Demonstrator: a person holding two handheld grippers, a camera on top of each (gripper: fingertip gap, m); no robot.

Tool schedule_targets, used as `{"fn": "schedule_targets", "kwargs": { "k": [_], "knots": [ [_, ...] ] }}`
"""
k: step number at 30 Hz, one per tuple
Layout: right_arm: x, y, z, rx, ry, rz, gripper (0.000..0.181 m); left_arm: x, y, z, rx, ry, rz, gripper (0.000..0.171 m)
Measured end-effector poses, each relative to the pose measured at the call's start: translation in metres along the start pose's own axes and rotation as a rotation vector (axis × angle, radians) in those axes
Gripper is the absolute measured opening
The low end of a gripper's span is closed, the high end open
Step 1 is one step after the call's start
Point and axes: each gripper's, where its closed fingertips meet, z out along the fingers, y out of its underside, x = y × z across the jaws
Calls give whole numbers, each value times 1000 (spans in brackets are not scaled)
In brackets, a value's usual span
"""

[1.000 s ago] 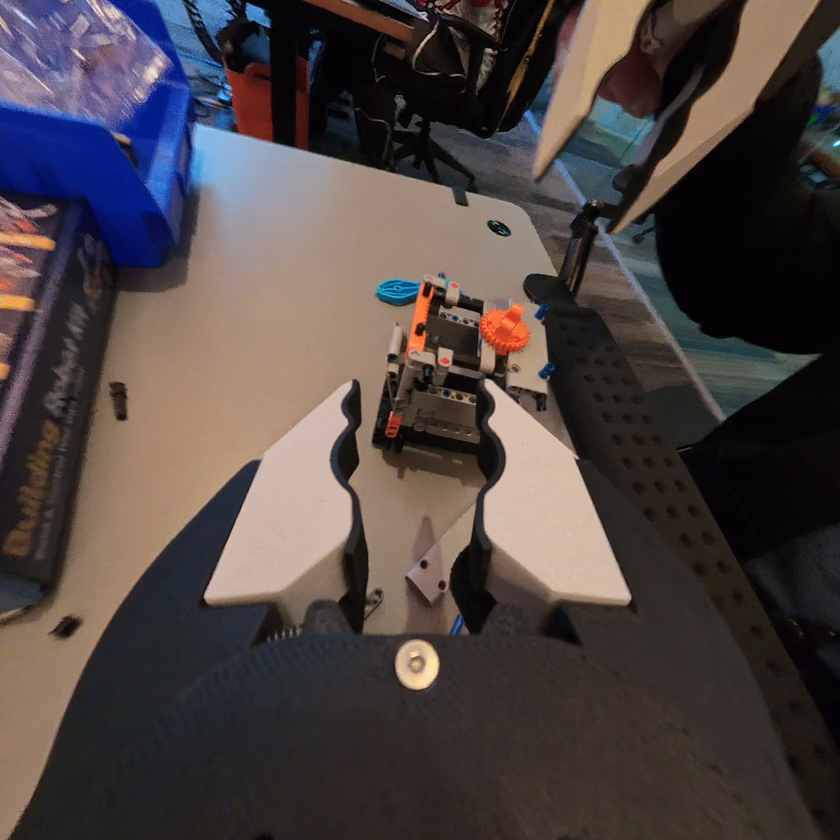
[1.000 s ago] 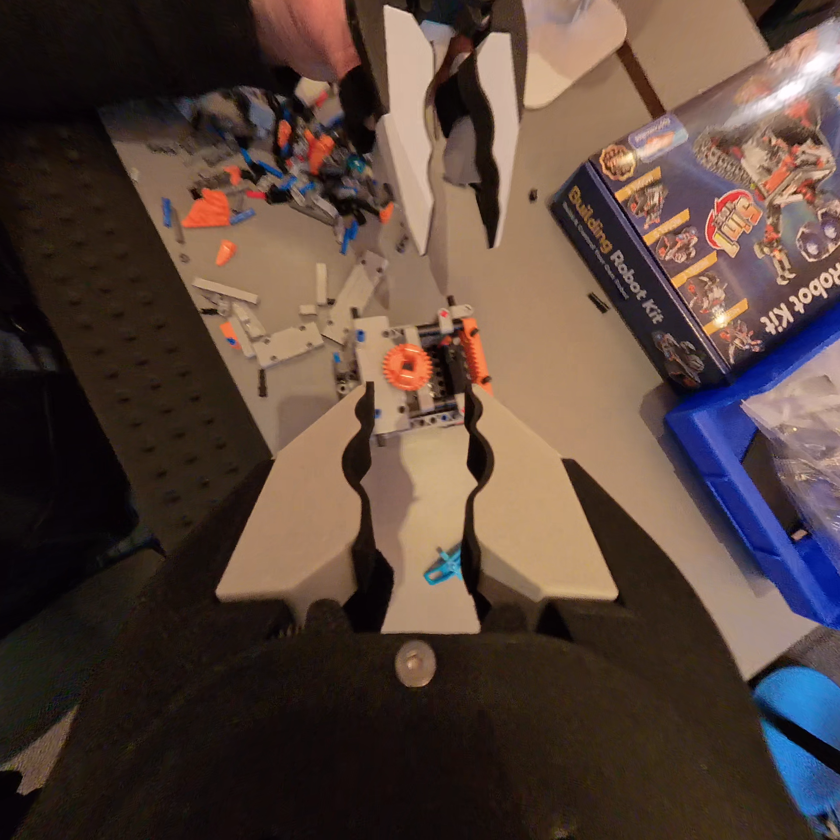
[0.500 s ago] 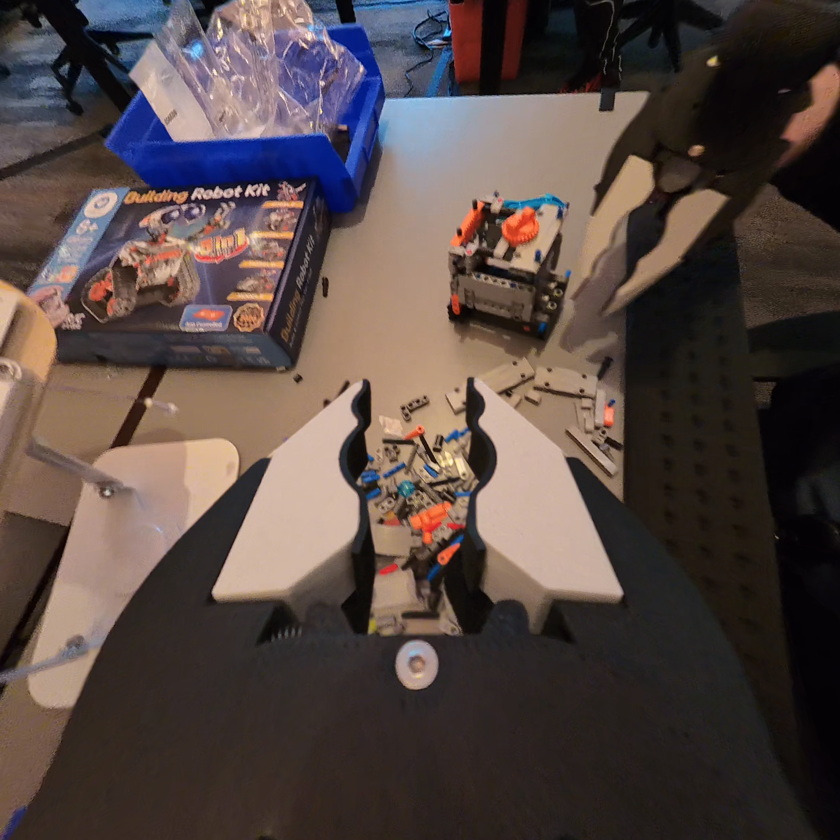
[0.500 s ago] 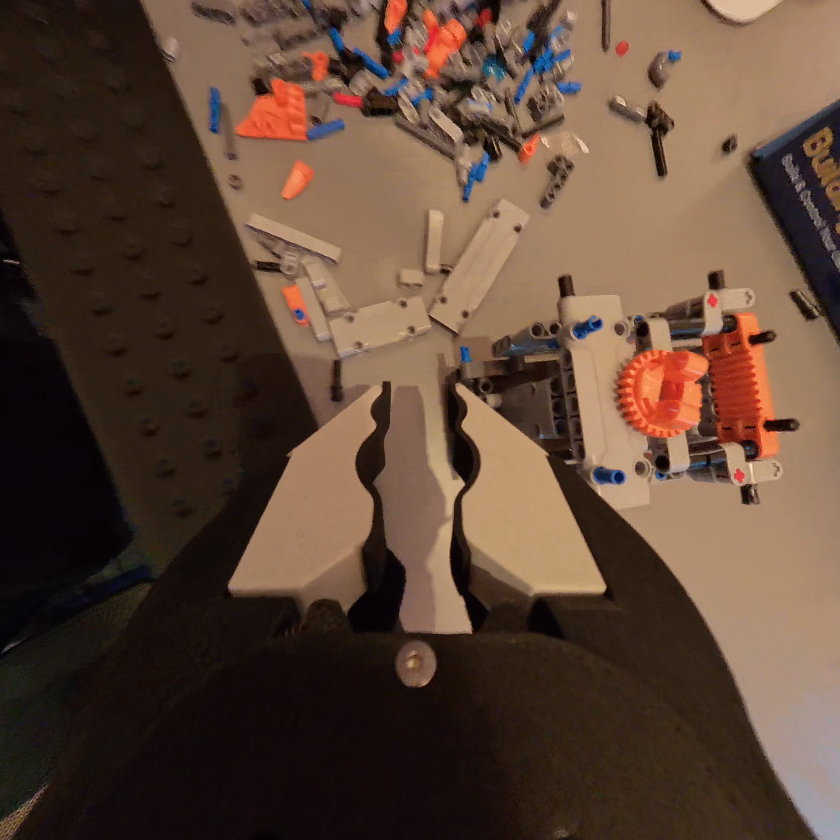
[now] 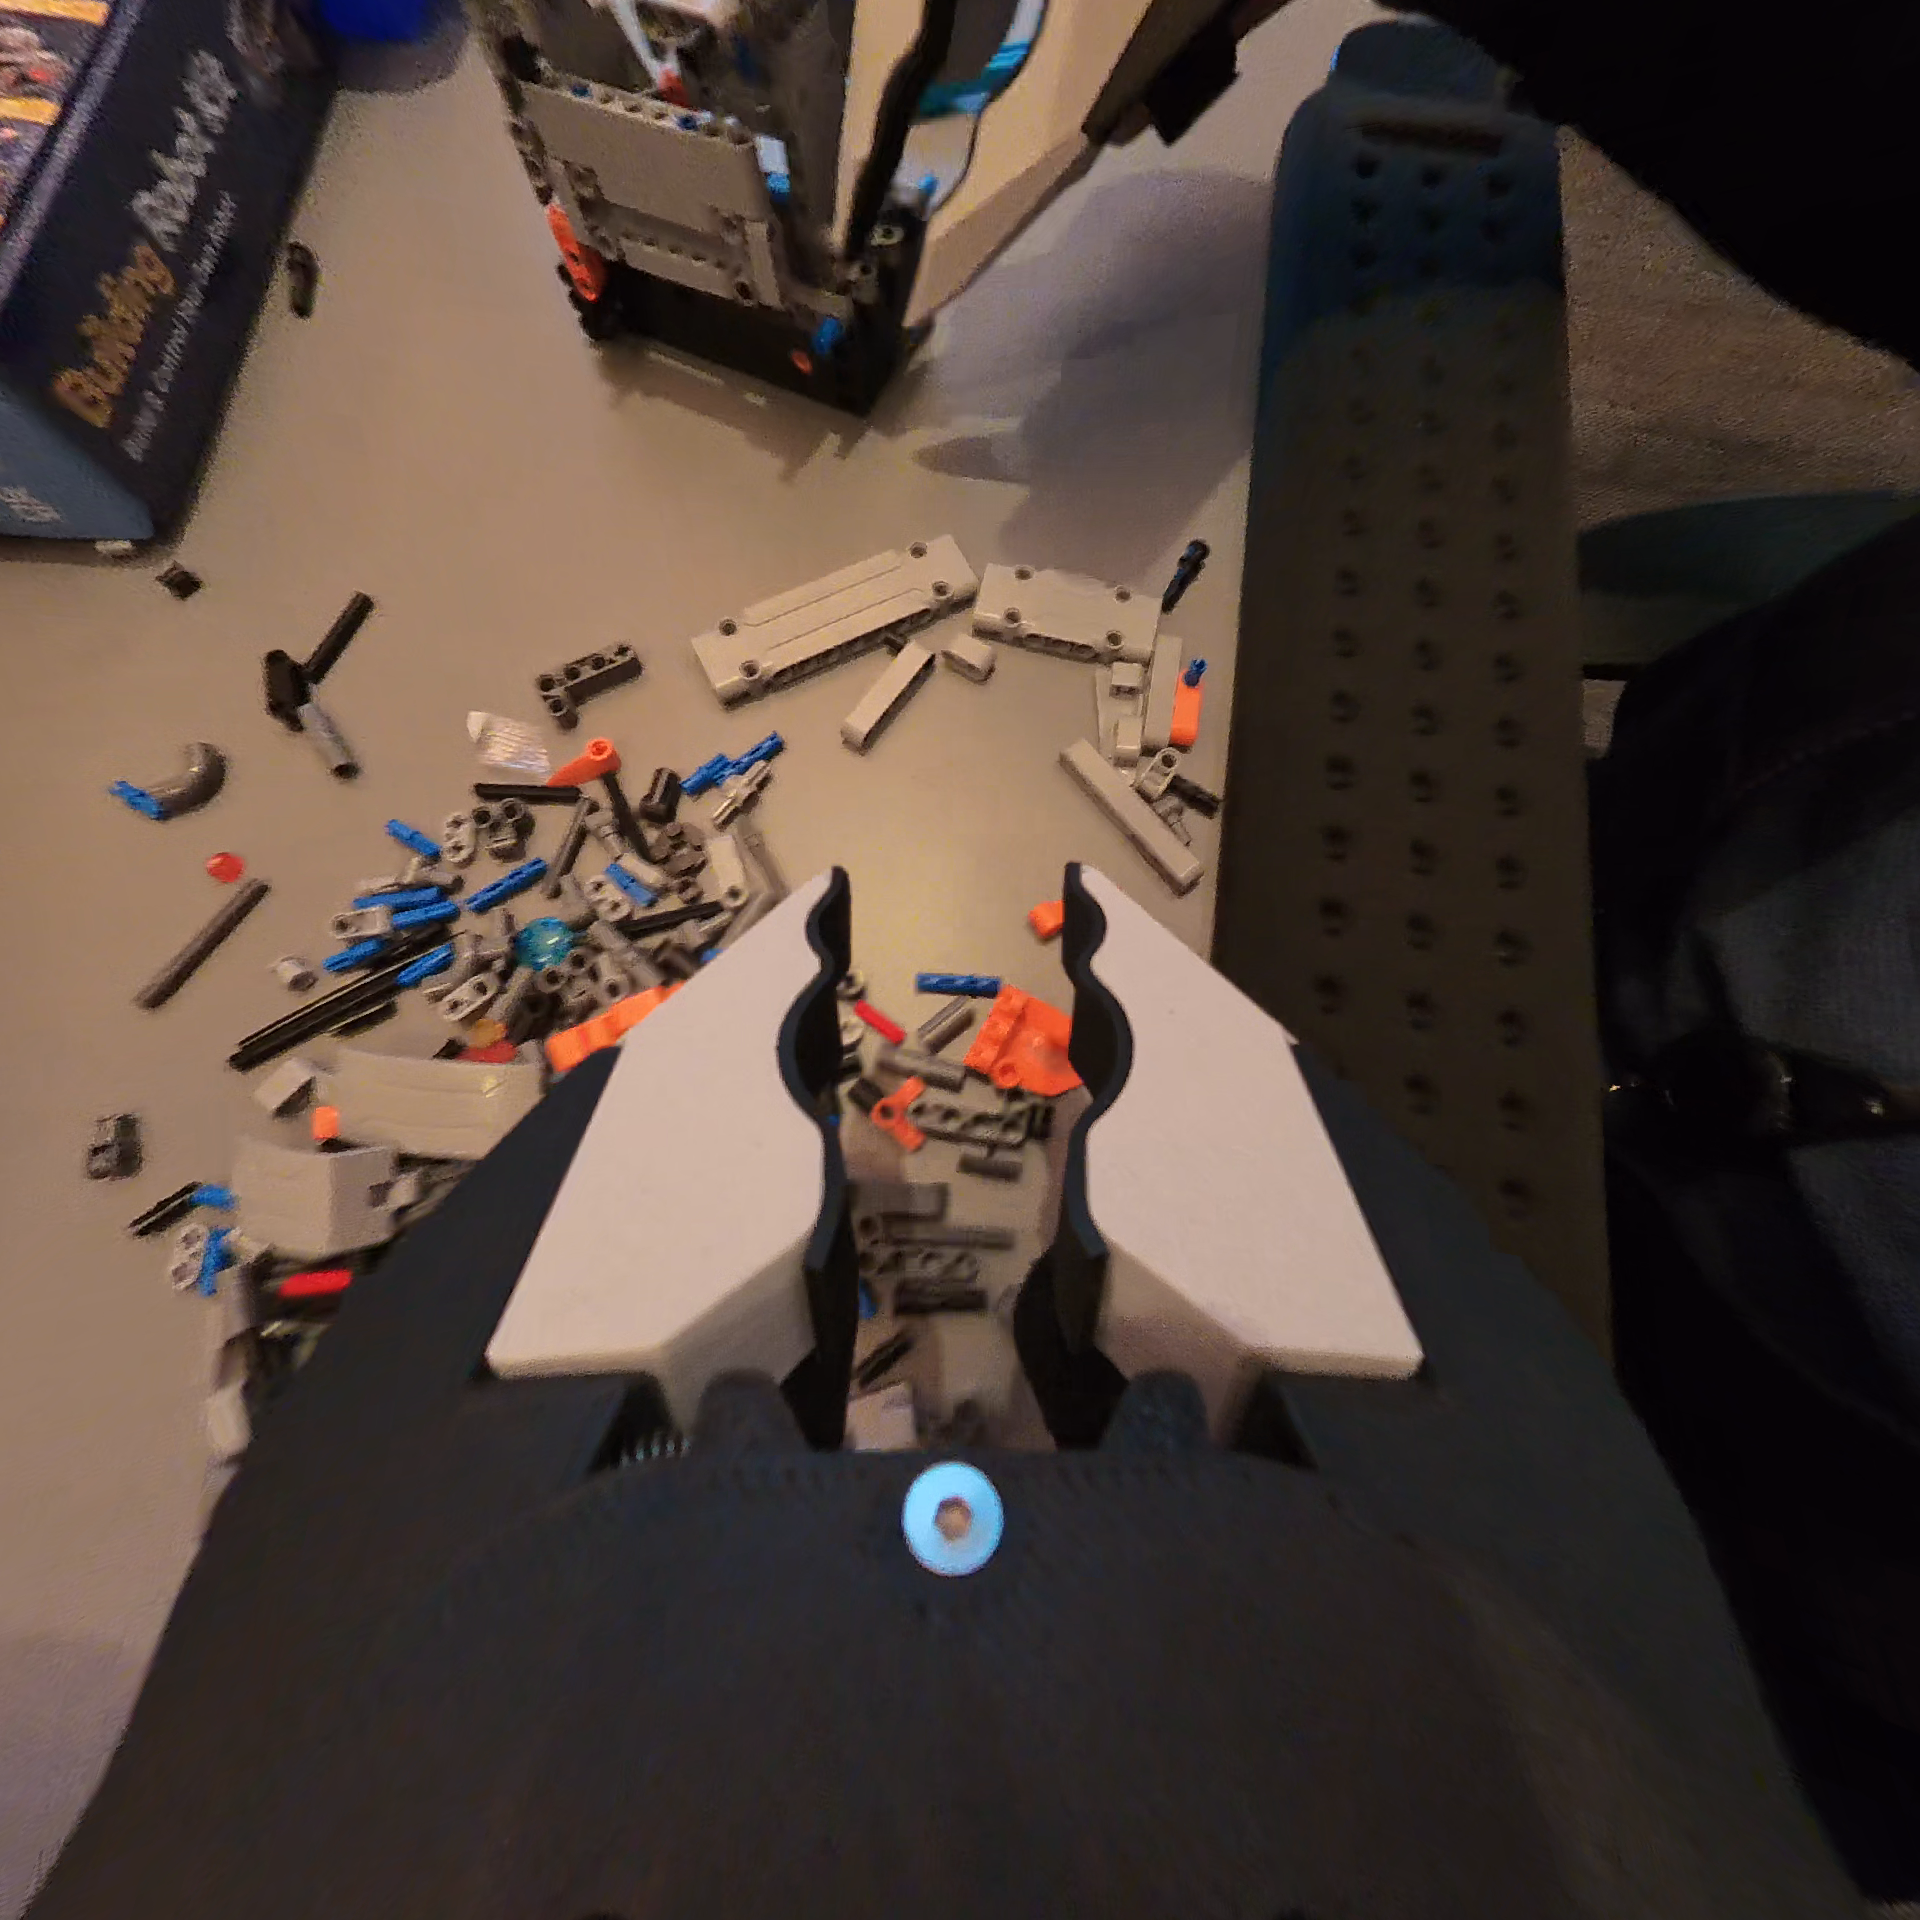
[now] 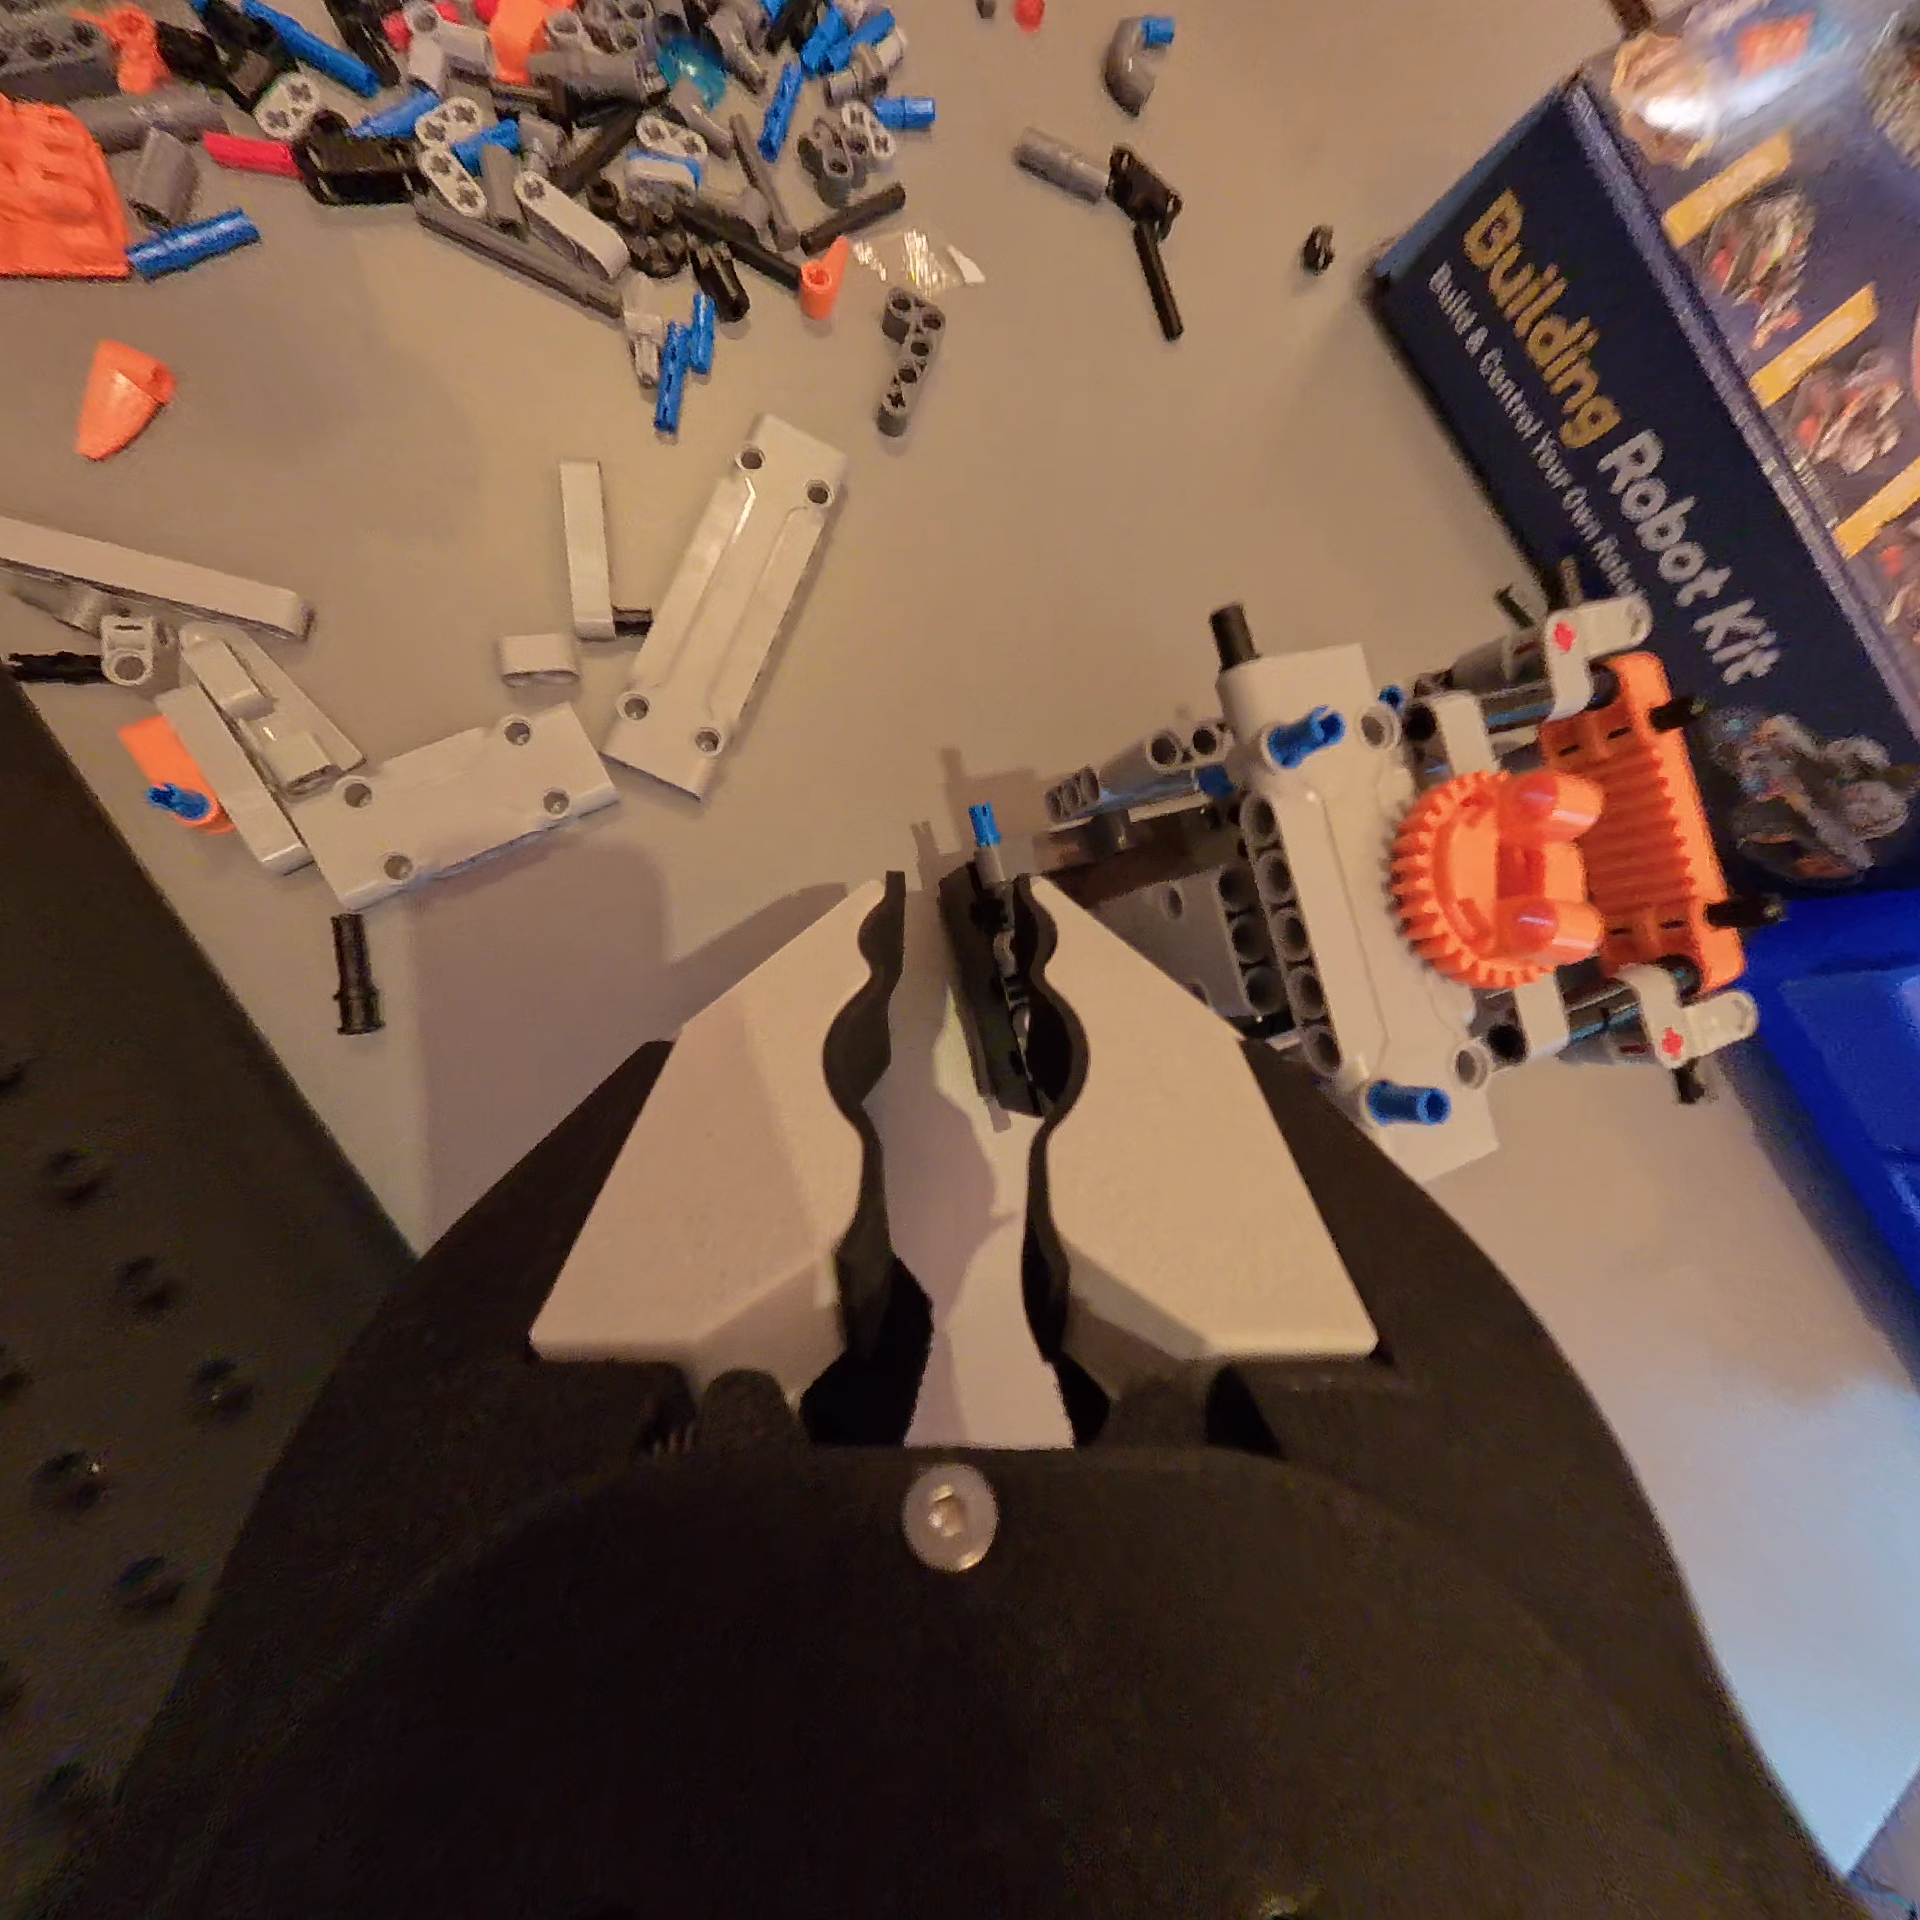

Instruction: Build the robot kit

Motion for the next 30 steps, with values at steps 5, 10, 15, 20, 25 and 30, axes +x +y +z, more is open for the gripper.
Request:
{"fn": "schedule_targets", "kwargs": {
  "k": [5,10,15,20,25,30],
  "knots": [
    [-28,-22,-7,37,-65,-76,19,6,1,21,10,15,-5,38],
    [-77,-51,-10,123,-228,-131,20,-4,-9,16,105,-46,-25,18],
    [-101,-60,-2,124,-329,-136,24,-12,-13,6,181,-70,-52,0],
    [-110,-59,7,96,-372,-153,27,-15,-16,4,211,-83,-64,0],
    [-119,-58,12,76,-414,-171,27,-16,-19,1,244,-81,-75,0],
    [-128,-55,19,43,-458,-194,27,-17,-20,1,248,-82,-82,2]
  ]
}}
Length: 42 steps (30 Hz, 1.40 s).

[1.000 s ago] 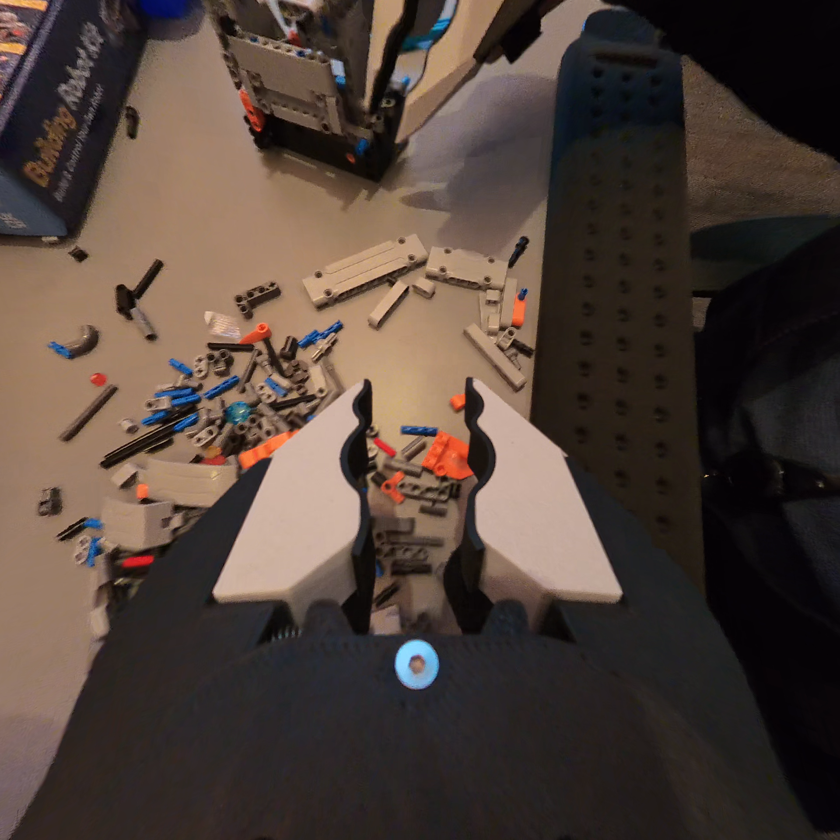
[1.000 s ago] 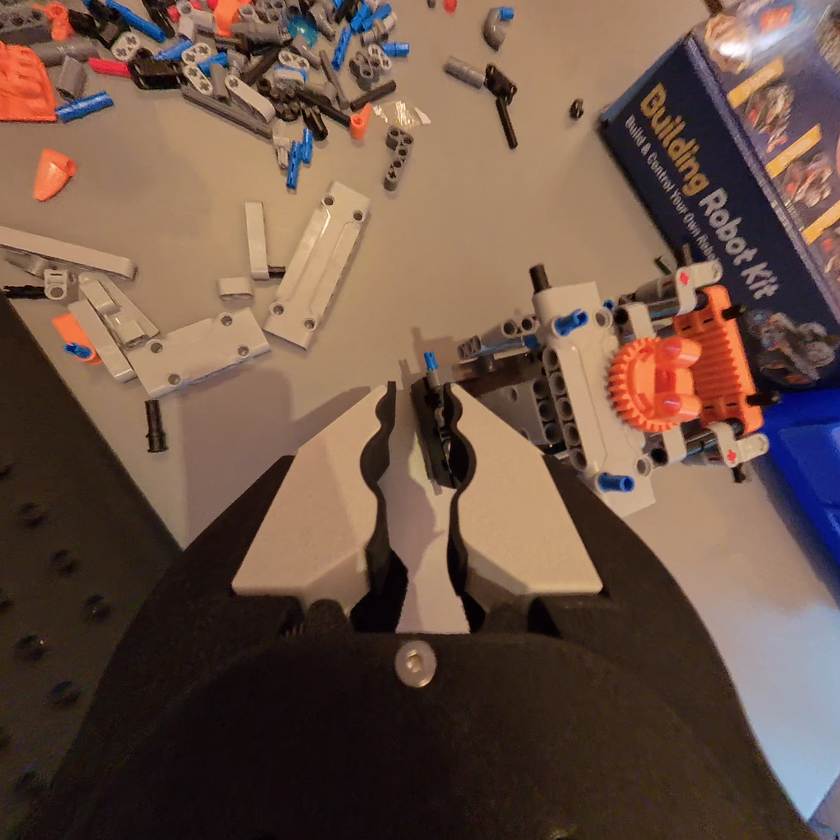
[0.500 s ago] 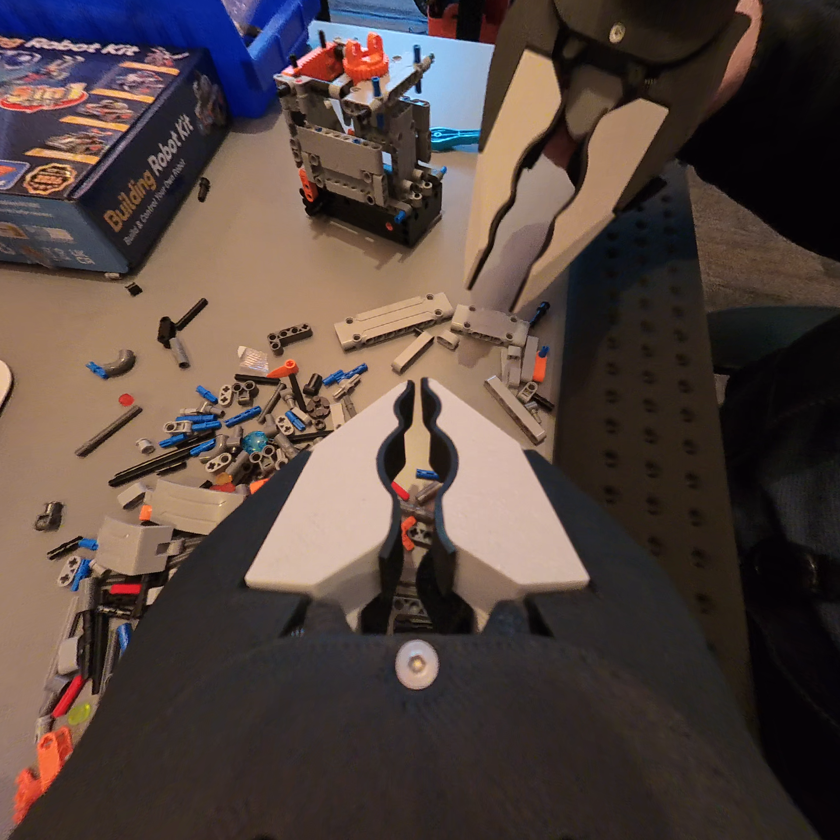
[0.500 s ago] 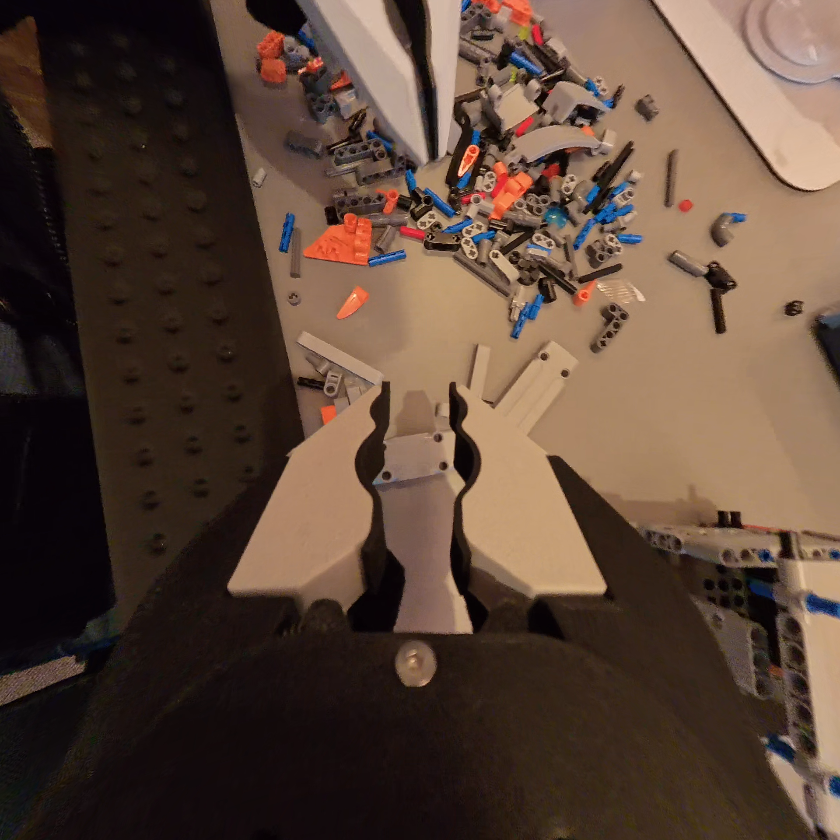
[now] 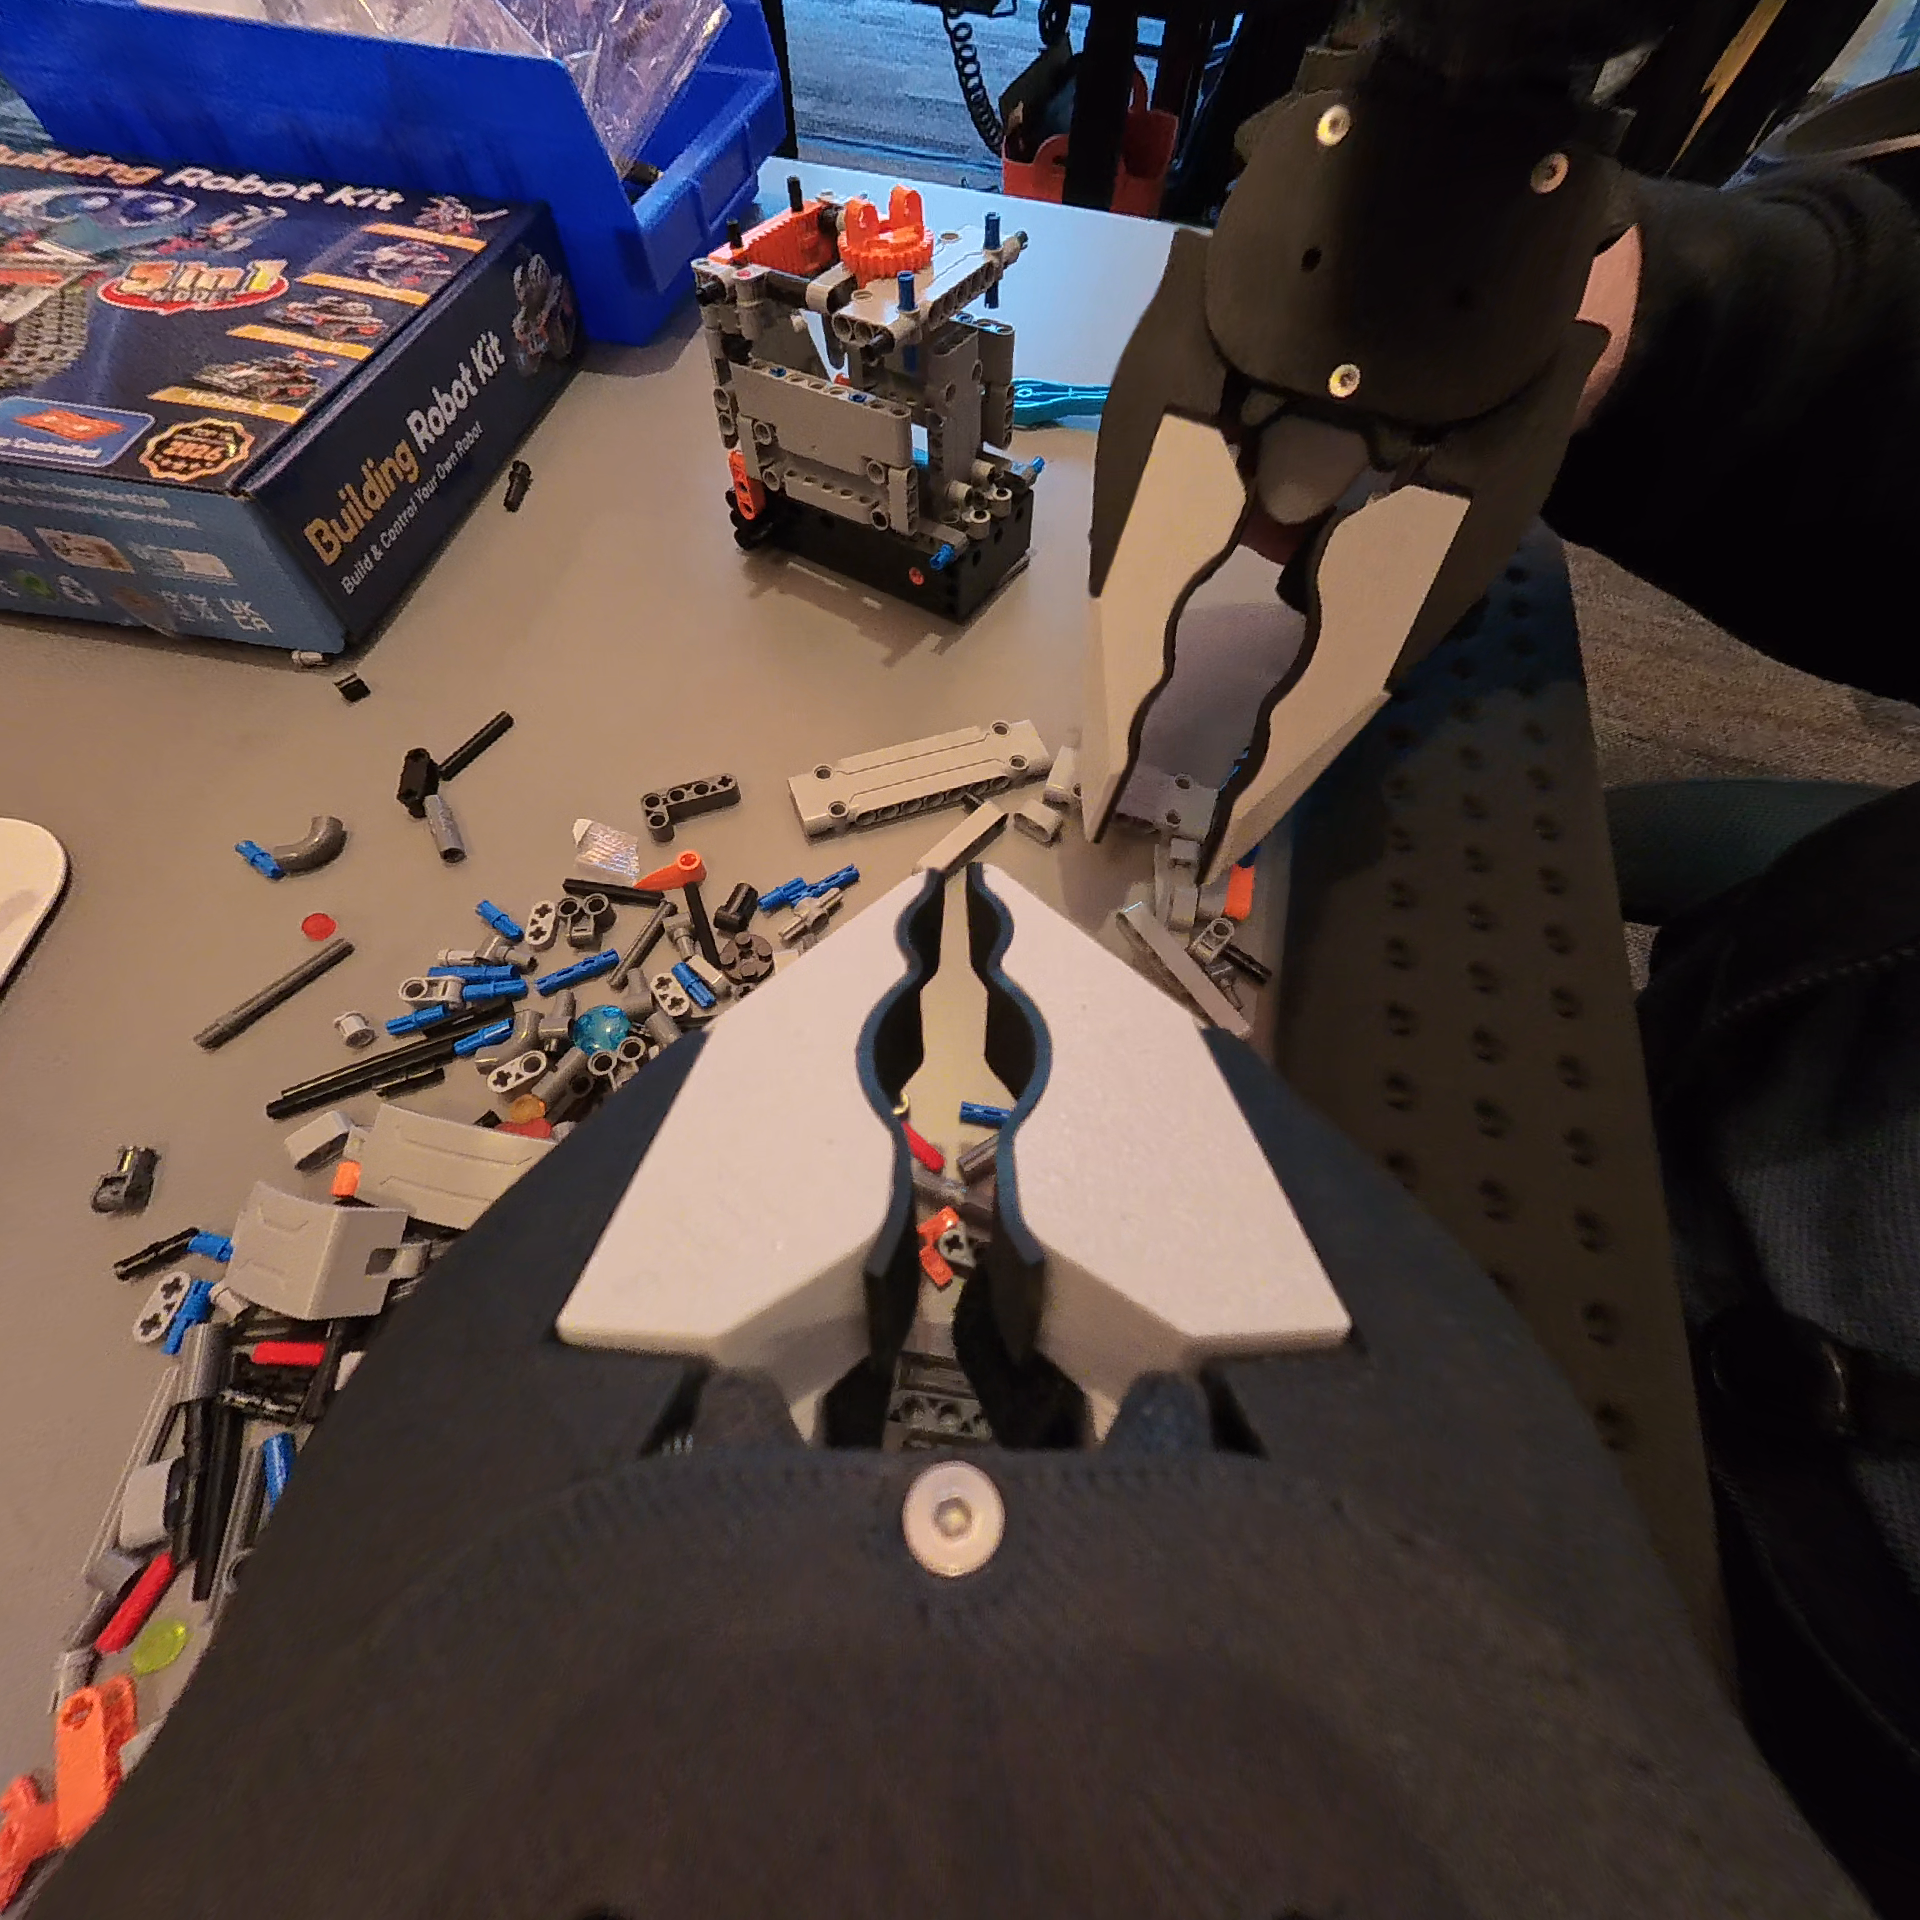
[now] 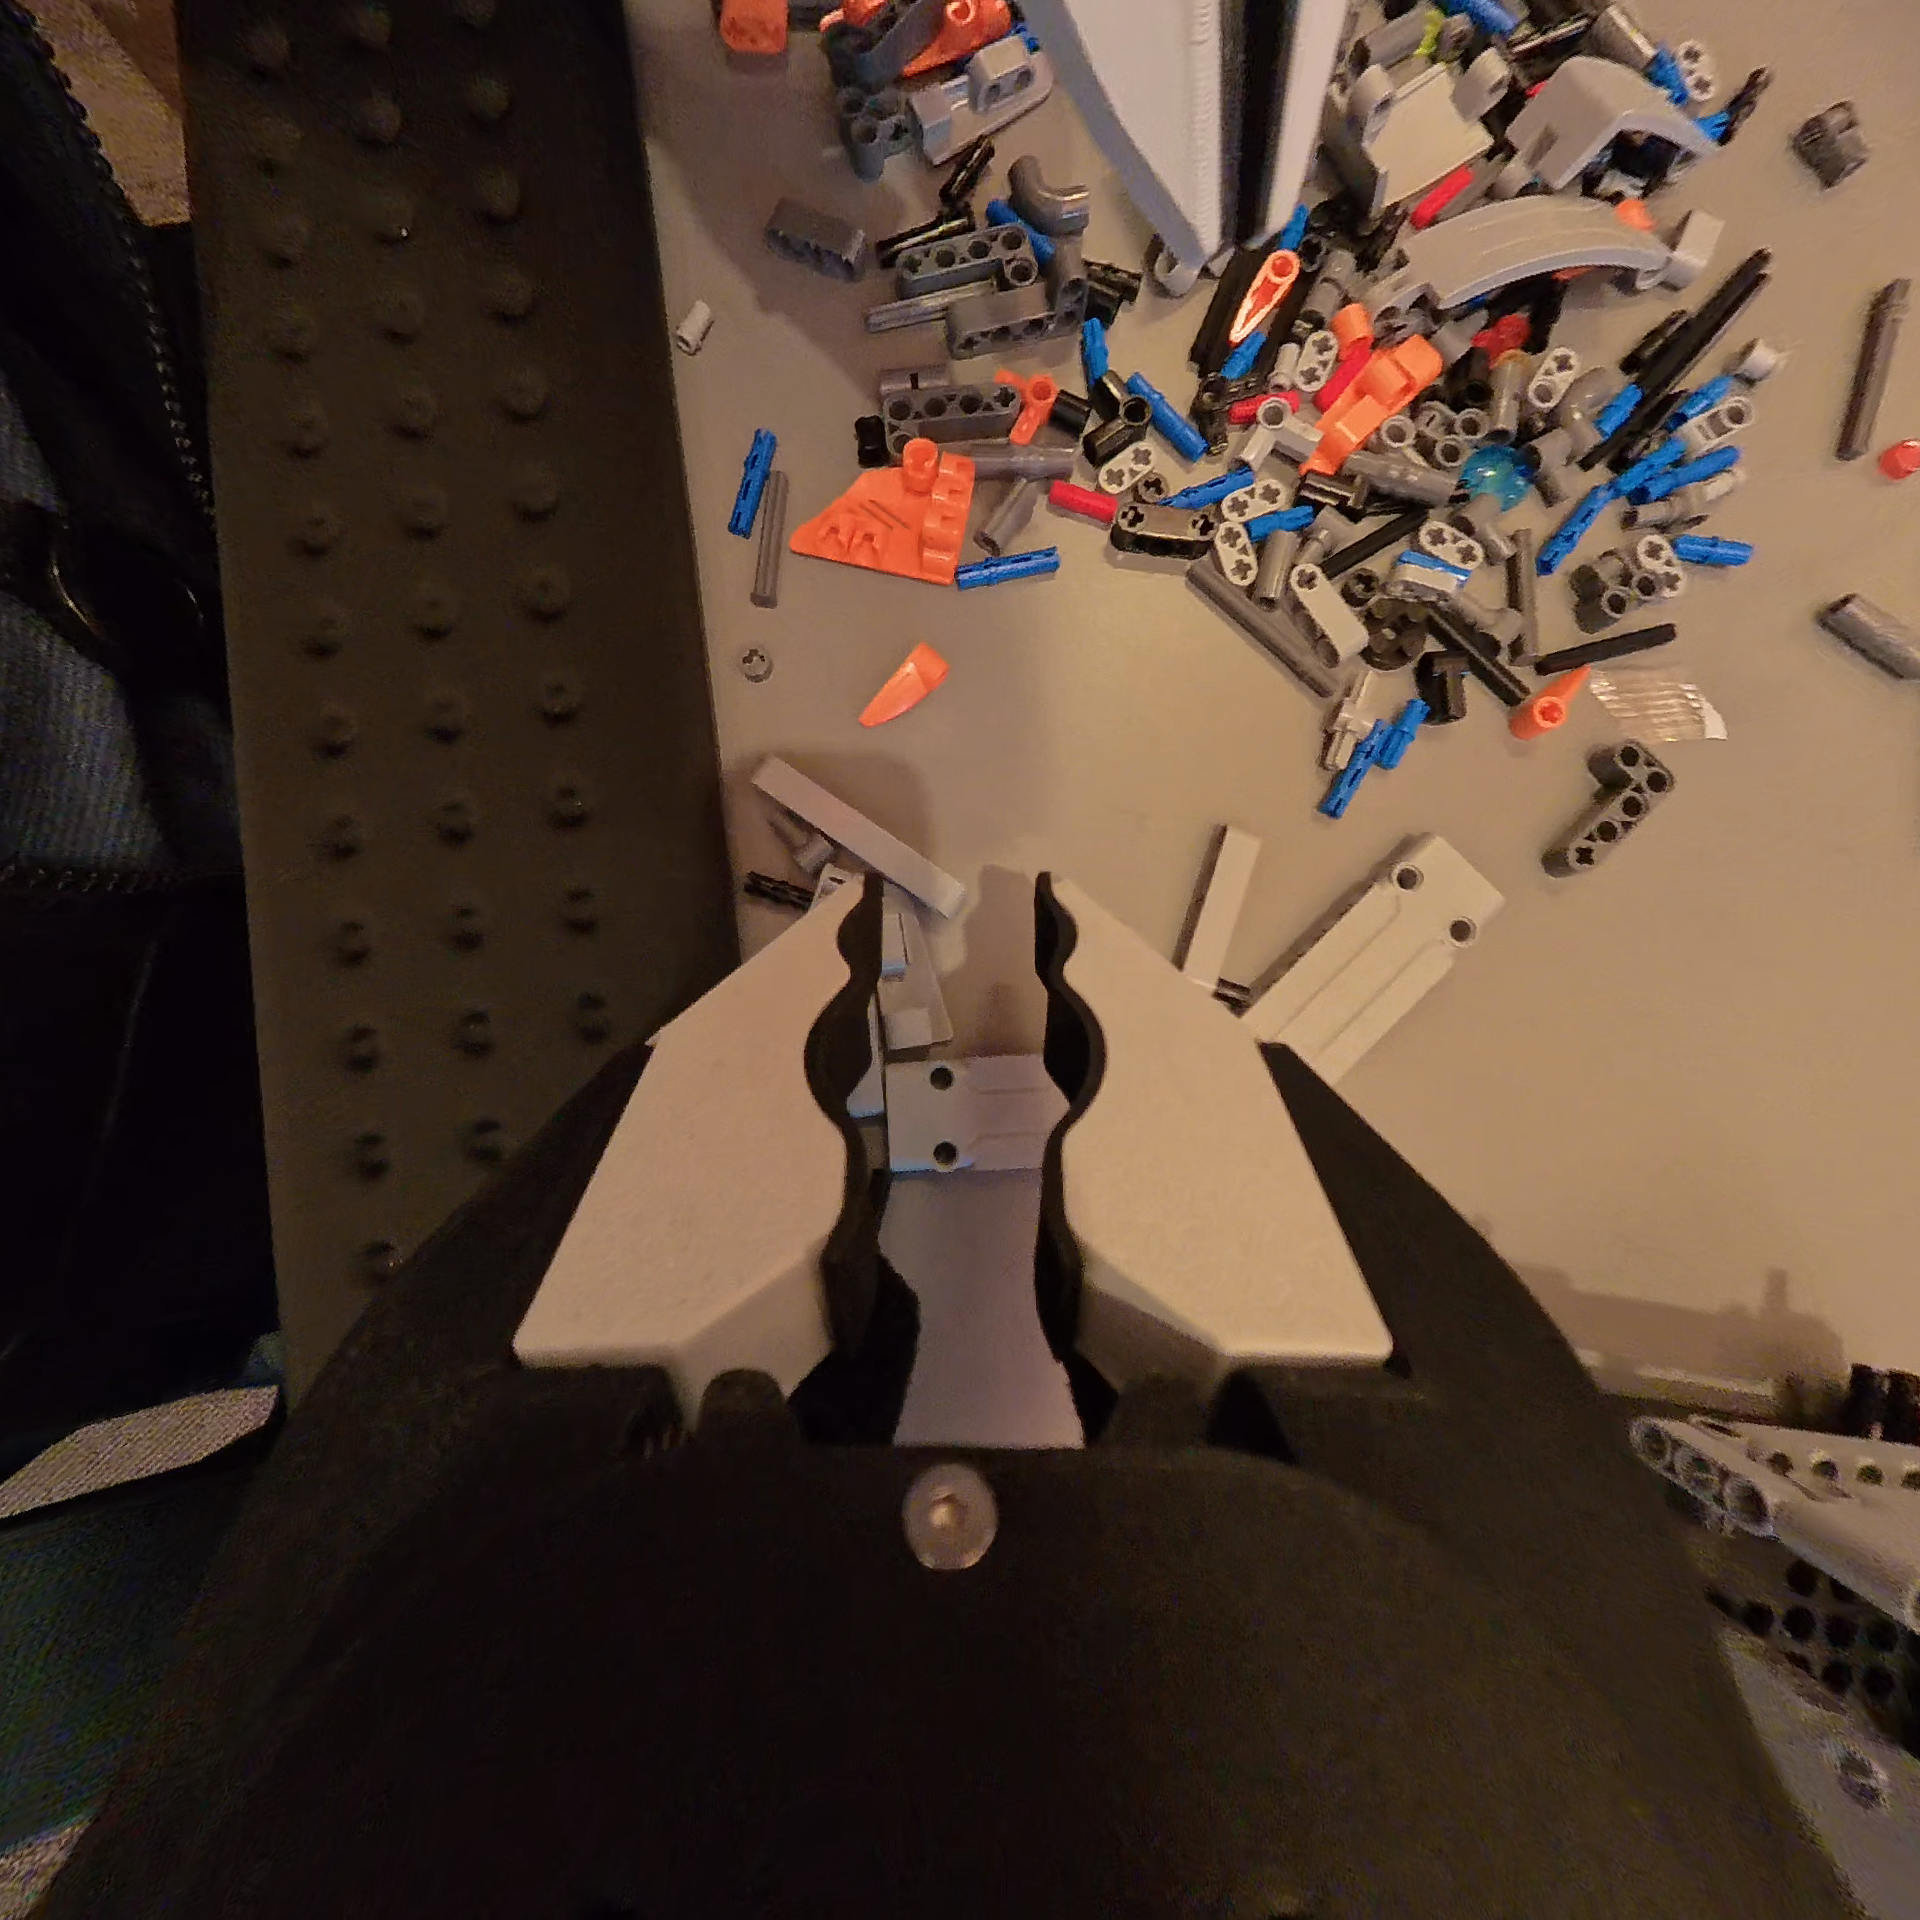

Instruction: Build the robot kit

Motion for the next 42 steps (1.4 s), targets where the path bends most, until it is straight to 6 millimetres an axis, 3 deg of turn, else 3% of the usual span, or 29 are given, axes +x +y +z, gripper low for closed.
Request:
{"fn": "schedule_targets", "kwargs": {
  "k": [12,20,25,30,35,42],
  "knots": [
    [6,12,18,-59,-9,29,19,-2,-4,-6,22,-12,-4,3],
    [24,12,9,-41,67,88,16,-8,-3,-9,27,-33,-21,3],
    [10,7,-1,-5,-13,65,28,-11,-3,-12,34,-35,-43,3],
    [-2,6,9,-30,-67,2,30,-12,-1,-10,23,-35,-52,3],
    [-1,5,24,-62,-84,-33,23,-12,1,-8,18,-26,-61,3],
    [1,4,24,-66,-89,-41,4,-4,6,-1,-11,16,-49,6]
  ]
}}
